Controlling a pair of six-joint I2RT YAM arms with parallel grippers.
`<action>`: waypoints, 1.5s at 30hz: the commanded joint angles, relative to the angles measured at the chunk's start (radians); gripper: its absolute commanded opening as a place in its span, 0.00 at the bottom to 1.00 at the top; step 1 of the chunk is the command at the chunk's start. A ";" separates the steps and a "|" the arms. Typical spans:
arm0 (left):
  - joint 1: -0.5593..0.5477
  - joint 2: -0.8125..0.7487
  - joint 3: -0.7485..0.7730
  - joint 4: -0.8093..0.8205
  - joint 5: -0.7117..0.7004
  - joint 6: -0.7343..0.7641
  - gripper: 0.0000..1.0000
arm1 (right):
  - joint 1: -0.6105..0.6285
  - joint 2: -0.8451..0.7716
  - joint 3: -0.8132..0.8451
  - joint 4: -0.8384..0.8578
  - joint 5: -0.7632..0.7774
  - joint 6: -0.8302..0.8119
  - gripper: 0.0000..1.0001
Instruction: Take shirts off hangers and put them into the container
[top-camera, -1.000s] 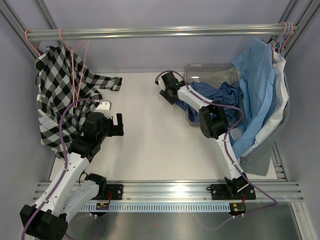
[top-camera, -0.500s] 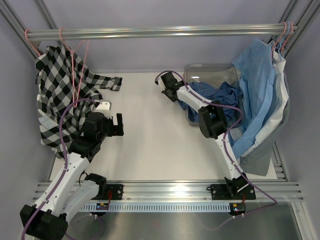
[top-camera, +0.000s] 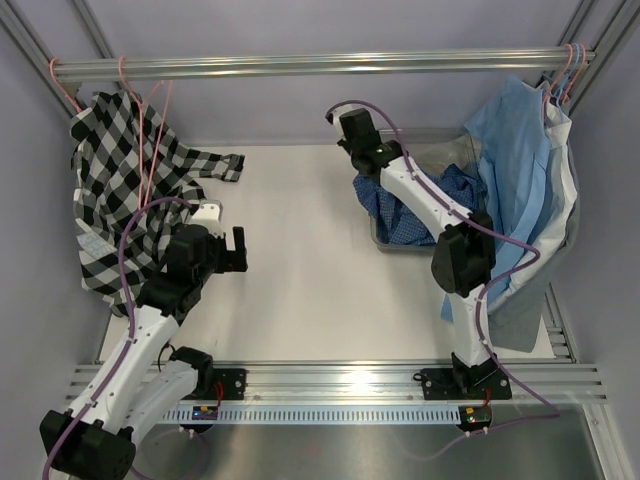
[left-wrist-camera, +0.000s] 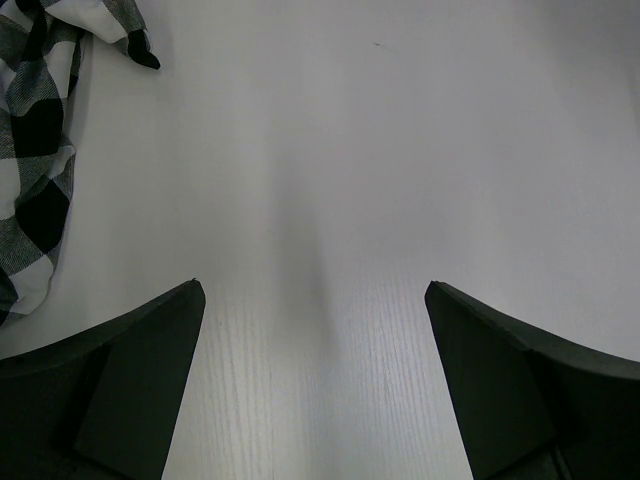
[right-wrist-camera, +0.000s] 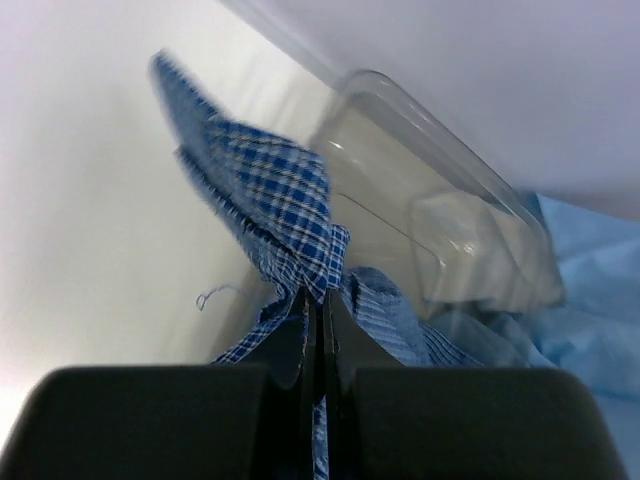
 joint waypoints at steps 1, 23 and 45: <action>-0.005 -0.020 0.006 0.042 0.002 -0.002 0.99 | -0.073 -0.105 -0.088 0.022 0.124 0.089 0.00; -0.005 -0.018 0.008 0.045 0.033 -0.005 0.99 | -0.388 -0.328 -0.668 -0.225 -0.155 0.904 0.00; -0.005 -0.011 0.006 0.039 0.027 -0.004 0.99 | -0.400 -0.136 -0.310 -0.227 -0.213 0.852 0.38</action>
